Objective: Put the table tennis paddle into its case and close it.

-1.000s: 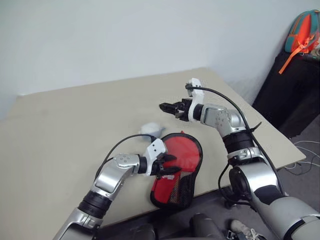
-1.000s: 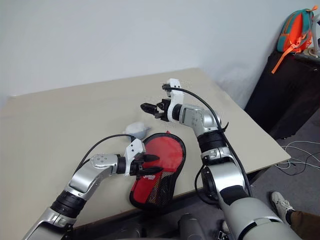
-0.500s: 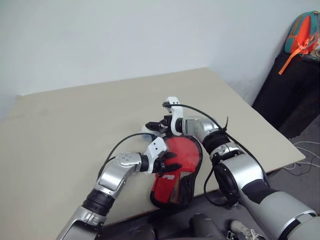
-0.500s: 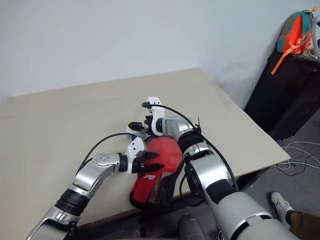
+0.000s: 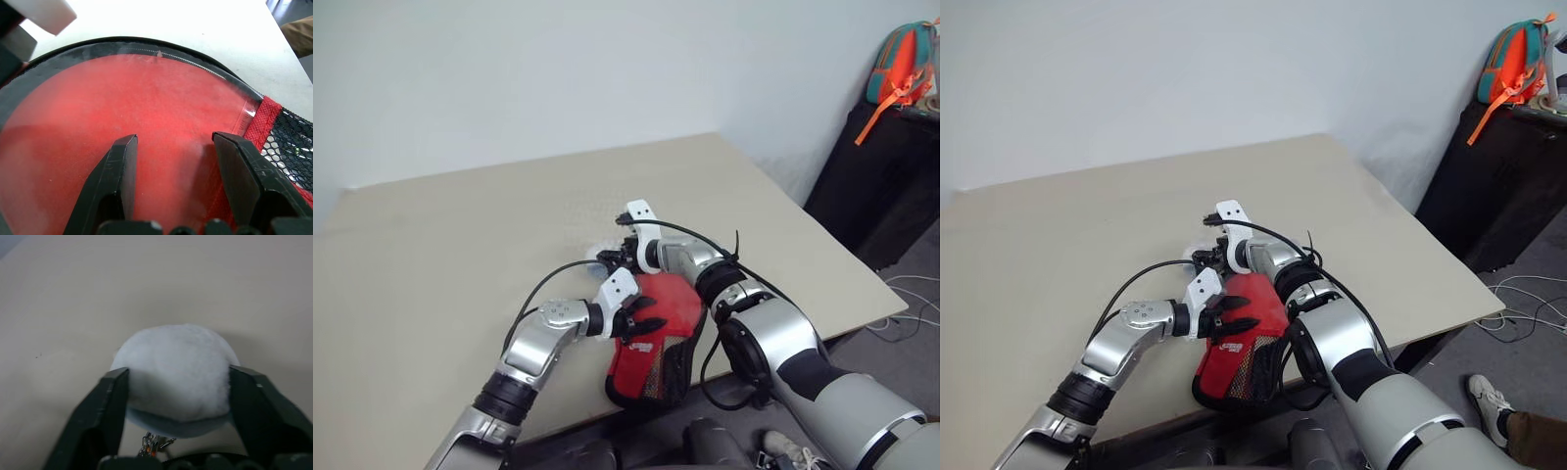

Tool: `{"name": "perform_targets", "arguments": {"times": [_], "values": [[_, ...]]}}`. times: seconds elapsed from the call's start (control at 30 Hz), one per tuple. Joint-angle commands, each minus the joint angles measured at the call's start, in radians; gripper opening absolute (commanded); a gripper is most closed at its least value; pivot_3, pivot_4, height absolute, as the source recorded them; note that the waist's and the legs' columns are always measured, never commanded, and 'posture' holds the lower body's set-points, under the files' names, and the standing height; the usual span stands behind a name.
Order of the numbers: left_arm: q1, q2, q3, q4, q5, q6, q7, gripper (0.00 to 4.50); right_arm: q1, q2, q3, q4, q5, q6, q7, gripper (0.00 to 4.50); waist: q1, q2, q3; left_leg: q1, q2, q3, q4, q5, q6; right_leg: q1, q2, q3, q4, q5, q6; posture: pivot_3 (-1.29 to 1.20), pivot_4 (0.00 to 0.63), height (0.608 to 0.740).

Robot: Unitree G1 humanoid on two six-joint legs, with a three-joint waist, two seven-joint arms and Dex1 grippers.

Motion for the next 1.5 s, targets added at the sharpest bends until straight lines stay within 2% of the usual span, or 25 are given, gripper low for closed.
{"name": "perform_targets", "arguments": {"times": [0.03,0.2,0.23,0.5,0.63,0.83,1.0,1.1,1.33,1.5], "values": [[0.036,0.01,-0.018,0.057,0.038,0.047,0.021,2.56,-0.036,0.014,-0.001,-0.016,-0.019,-0.011,0.007,1.89,0.0,0.0,0.0,0.0,0.0,0.0,0.0,0.0,0.0,0.0,0.0,0.0,0.0,0.0,0.0,0.0,0.0,0.74],[0.041,0.006,-0.016,0.052,0.035,0.058,0.028,2.56,-0.029,0.014,-0.015,-0.015,-0.02,0.002,0.005,0.17,0.0,0.0,-0.001,0.0,0.0,0.0,0.0,0.0,0.0,0.0,0.0,0.0,0.0,0.0,0.0,0.0,0.0,0.74],[0.041,0.006,-0.015,0.052,0.035,0.061,0.028,2.56,-0.029,0.013,-0.021,-0.019,-0.017,-0.003,0.0,0.04,0.0,0.0,-0.001,0.0,0.0,-0.001,0.0,0.0,0.0,0.0,0.0,0.0,0.0,0.0,0.0,0.0,0.0,0.74],[0.031,0.003,-0.013,0.067,0.033,0.07,0.025,2.56,-0.073,-0.039,-0.18,-0.023,0.06,-0.105,-0.192,0.04,0.0,0.0,-0.001,0.0,0.0,-0.001,0.0,0.0,0.0,0.0,0.0,-0.001,0.0,0.0,0.0,0.0,0.0,0.74],[0.027,-0.001,-0.015,0.071,0.028,0.091,0.022,2.56,-0.084,-0.113,-0.208,-0.024,0.047,-0.114,-0.257,0.04,0.001,0.0,-0.001,0.0,0.0,-0.001,0.0,0.0,0.0,0.001,0.0,-0.001,-0.001,-0.001,-0.001,0.0,0.0,0.74],[0.033,-0.009,-0.019,0.06,0.025,0.109,0.023,2.56,-0.058,-0.24,-0.21,-0.046,0.033,-0.092,-0.231,0.04,0.001,0.0,-0.001,0.0,0.0,-0.001,0.0,0.0,0.0,0.001,0.0,-0.001,-0.001,-0.001,-0.002,0.0,0.0,0.74],[0.04,-0.009,-0.028,0.05,0.028,0.114,0.018,2.56,0.037,-0.384,-0.196,-0.136,0.03,-0.004,-0.15,0.04,0.004,0.0,-0.001,0.0,-0.001,-0.001,0.001,0.0,0.0,0.002,0.0,0.0,-0.001,-0.001,-0.002,0.0,0.0,0.74],[0.044,-0.01,-0.03,0.044,0.029,0.119,0.018,2.56,0.117,-0.441,-0.188,-0.245,0.037,0.075,-0.114,0.04,0.003,0.001,-0.001,0.0,-0.001,-0.001,0.001,0.0,0.0,0.002,0.0,0.0,-0.001,-0.001,-0.002,0.0,0.0,0.74],[0.046,-0.005,-0.039,0.037,0.027,0.127,0.008,2.56,0.495,-0.605,-0.2,-0.87,0.179,0.432,0.065,0.04,0.018,0.003,-0.001,-0.001,-0.002,-0.002,0.001,0.0,0.0,0.002,-0.001,0.0,-0.001,-0.003,0.0,0.0,0.0,0.74],[0.046,-0.001,-0.044,0.031,0.025,0.14,-0.002,2.56,0.693,-0.706,-0.211,-1.154,0.289,0.547,0.163,0.04,0.017,0.003,-0.002,0.0,-0.003,-0.002,0.001,0.0,0.0,0.002,-0.001,0.0,-0.001,-0.003,0.0,0.0,0.0,0.74]]}}
